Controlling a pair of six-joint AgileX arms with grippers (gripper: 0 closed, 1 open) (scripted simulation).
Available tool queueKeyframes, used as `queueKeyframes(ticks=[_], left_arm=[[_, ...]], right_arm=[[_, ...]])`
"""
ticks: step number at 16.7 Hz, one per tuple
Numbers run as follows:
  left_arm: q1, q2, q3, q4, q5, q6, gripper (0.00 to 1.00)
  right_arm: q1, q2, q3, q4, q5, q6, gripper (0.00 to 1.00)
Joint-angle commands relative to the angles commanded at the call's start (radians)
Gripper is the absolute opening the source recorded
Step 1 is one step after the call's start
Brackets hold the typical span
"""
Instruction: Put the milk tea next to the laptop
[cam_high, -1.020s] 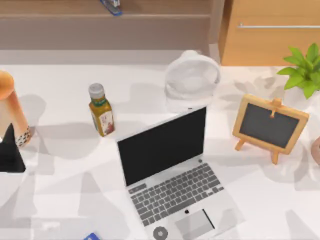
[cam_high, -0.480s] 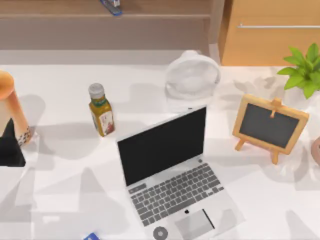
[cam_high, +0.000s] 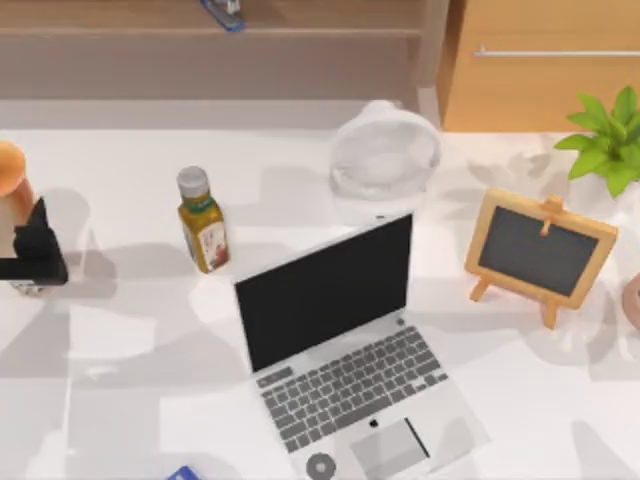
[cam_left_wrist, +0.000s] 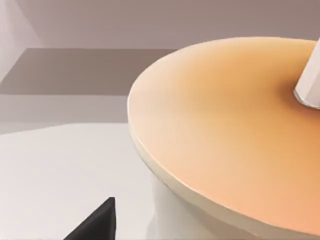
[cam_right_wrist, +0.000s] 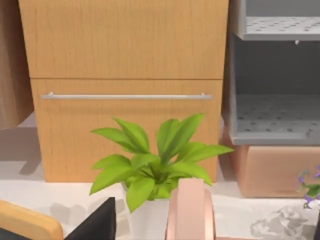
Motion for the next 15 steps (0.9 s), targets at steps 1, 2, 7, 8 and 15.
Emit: queueKeyframes(ticks=[1, 2, 7, 8, 15], left_arm=[[-0.006, 0.038, 0.018, 0.018, -0.005, -0.001, 1.0], [-0.011, 0.067, 0.033, 0.033, -0.01, -0.002, 1.0], [-0.016, 0.095, 0.05, 0.049, -0.014, -0.003, 1.0], [-0.016, 0.095, 0.05, 0.049, -0.014, -0.003, 1.0], [-0.016, 0.095, 0.05, 0.049, -0.014, -0.003, 0.47]], right_arm=[[0.0, 0.0, 0.0, 0.0, 0.0, 0.0, 1.0], [0.0, 0.0, 0.0, 0.0, 0.0, 0.0, 1.0], [0.0, 0.0, 0.0, 0.0, 0.0, 0.0, 1.0], [0.0, 0.0, 0.0, 0.0, 0.0, 0.0, 1.0], [0.0, 0.0, 0.0, 0.0, 0.0, 0.0, 1.0]])
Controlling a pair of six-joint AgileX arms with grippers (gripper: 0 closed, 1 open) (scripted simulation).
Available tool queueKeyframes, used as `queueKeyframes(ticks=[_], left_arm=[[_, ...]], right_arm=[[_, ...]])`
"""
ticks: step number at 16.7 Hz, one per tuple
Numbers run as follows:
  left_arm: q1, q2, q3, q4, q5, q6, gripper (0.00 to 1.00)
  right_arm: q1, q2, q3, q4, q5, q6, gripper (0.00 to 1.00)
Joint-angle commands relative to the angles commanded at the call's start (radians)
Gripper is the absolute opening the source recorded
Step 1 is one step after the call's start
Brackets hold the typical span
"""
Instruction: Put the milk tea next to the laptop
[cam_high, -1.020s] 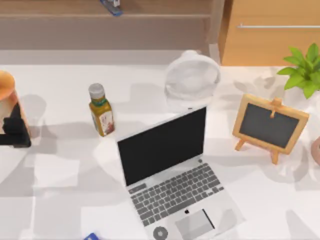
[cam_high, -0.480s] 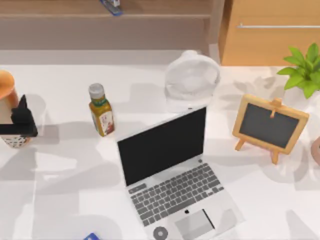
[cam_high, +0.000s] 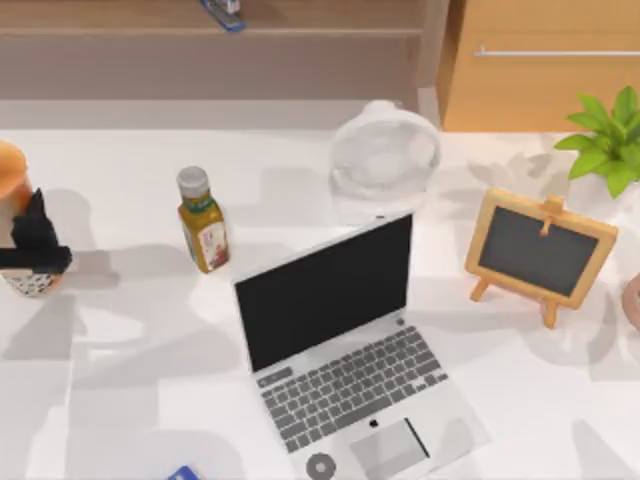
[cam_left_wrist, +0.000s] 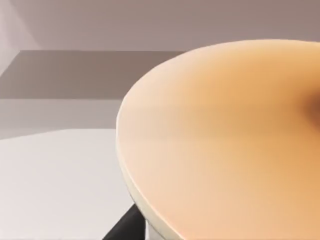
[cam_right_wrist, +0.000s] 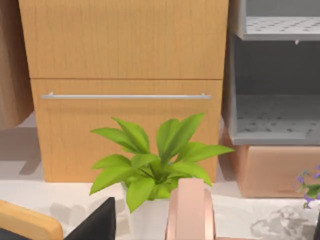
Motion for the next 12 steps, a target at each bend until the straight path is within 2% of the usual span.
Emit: queueKeyframes(ticks=[6, 12], left_arm=[[0.0, 0.0, 0.0, 0.0, 0.0, 0.0, 0.02], [0.0, 0.0, 0.0, 0.0, 0.0, 0.0, 0.0]], right_arm=[[0.0, 0.0, 0.0, 0.0, 0.0, 0.0, 1.0], [0.0, 0.0, 0.0, 0.0, 0.0, 0.0, 1.0]])
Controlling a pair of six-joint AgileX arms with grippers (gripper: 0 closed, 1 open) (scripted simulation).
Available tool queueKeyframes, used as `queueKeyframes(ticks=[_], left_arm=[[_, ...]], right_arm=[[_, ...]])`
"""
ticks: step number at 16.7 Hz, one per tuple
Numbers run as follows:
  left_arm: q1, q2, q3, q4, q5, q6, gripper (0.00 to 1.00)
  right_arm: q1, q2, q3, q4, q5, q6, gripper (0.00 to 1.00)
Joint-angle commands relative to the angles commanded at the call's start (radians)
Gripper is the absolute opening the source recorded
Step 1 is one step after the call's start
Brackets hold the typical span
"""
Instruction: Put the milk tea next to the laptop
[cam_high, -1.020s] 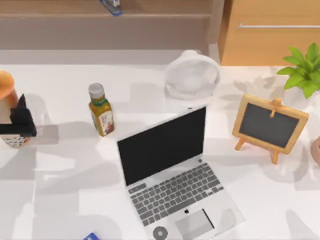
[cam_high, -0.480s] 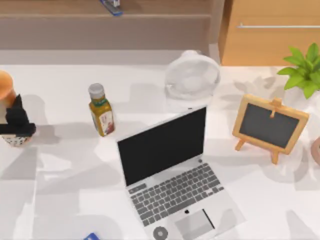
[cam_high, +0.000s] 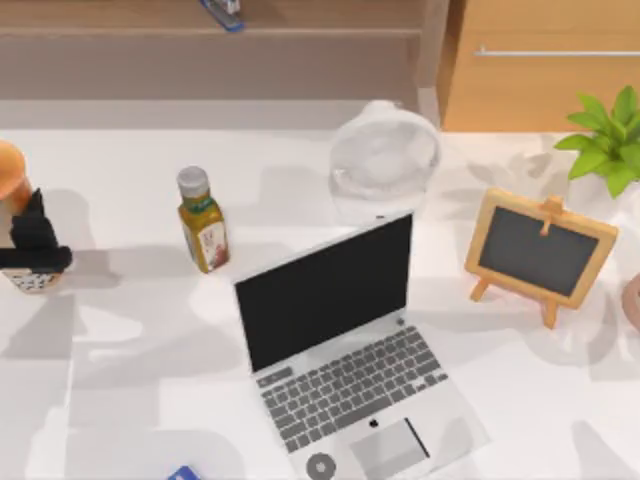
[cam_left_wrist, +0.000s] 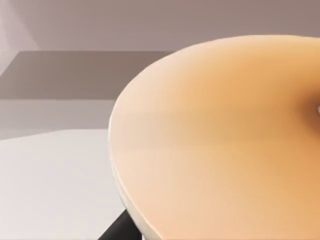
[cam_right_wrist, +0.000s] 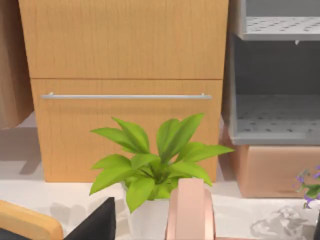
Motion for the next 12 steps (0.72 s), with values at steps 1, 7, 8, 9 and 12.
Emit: queueKeyframes(ticks=[1, 7, 8, 9, 12], left_arm=[[0.0, 0.0, 0.0, 0.0, 0.0, 0.0, 0.0], [0.001, -0.052, 0.004, -0.06, -0.001, 0.002, 0.0], [0.001, -0.067, 0.005, -0.077, -0.001, 0.002, 0.0], [0.001, -0.073, 0.007, -0.083, -0.001, 0.002, 0.0], [0.001, -0.07, 0.004, -0.081, -0.001, 0.003, 0.0]], right_arm=[[0.0, 0.0, 0.0, 0.0, 0.0, 0.0, 1.0], [0.0, 0.0, 0.0, 0.0, 0.0, 0.0, 1.0], [0.0, 0.0, 0.0, 0.0, 0.0, 0.0, 1.0], [0.0, 0.0, 0.0, 0.0, 0.0, 0.0, 1.0], [0.0, 0.0, 0.0, 0.0, 0.0, 0.0, 1.0]])
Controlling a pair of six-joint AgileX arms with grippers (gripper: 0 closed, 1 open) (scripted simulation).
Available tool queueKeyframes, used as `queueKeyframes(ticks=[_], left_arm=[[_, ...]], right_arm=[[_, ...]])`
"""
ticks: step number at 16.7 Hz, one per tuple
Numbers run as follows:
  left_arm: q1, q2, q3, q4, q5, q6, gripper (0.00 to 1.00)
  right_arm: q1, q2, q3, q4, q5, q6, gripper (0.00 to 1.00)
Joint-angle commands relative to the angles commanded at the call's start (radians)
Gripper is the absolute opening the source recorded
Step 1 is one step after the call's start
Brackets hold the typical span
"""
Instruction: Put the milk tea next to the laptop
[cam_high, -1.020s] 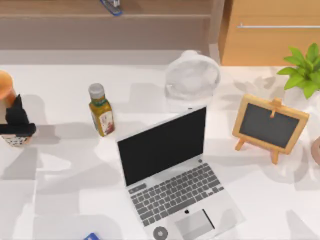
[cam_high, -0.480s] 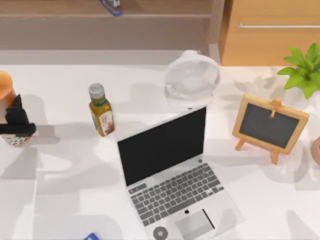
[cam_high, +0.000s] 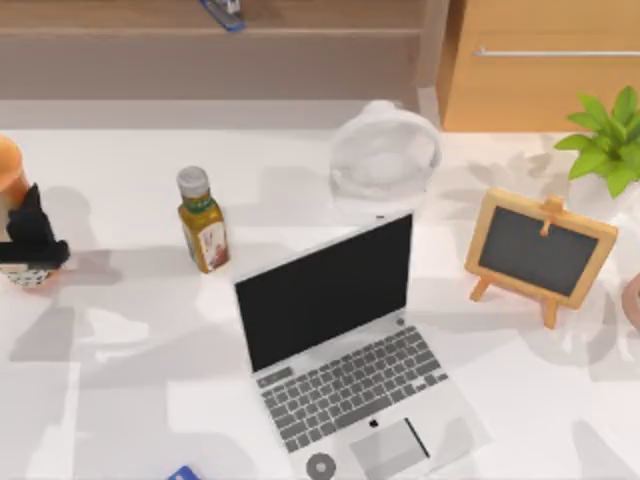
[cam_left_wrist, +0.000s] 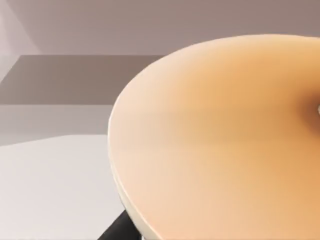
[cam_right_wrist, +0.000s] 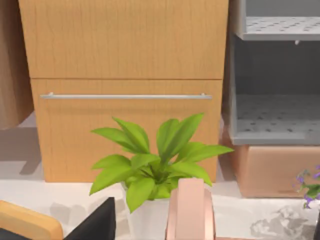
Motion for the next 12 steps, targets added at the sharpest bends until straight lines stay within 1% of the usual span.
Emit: queueKeyframes(ticks=[2, 3, 5, 8, 12], left_arm=[[-0.009, -0.009, 0.01, 0.0, -0.009, -0.005, 0.0], [-0.027, -0.02, 0.03, -0.006, -0.026, -0.016, 0.0], [-0.087, -0.037, 0.092, -0.043, -0.086, -0.052, 0.0], [-0.231, -0.054, 0.231, -0.151, -0.227, -0.14, 0.0], [-0.493, -0.058, 0.471, -0.377, -0.479, -0.303, 0.0]], right_arm=[[0.0, 0.0, 0.0, 0.0, 0.0, 0.0, 1.0], [0.0, 0.0, 0.0, 0.0, 0.0, 0.0, 1.0], [0.0, 0.0, 0.0, 0.0, 0.0, 0.0, 1.0], [0.0, 0.0, 0.0, 0.0, 0.0, 0.0, 1.0], [0.0, 0.0, 0.0, 0.0, 0.0, 0.0, 1.0]])
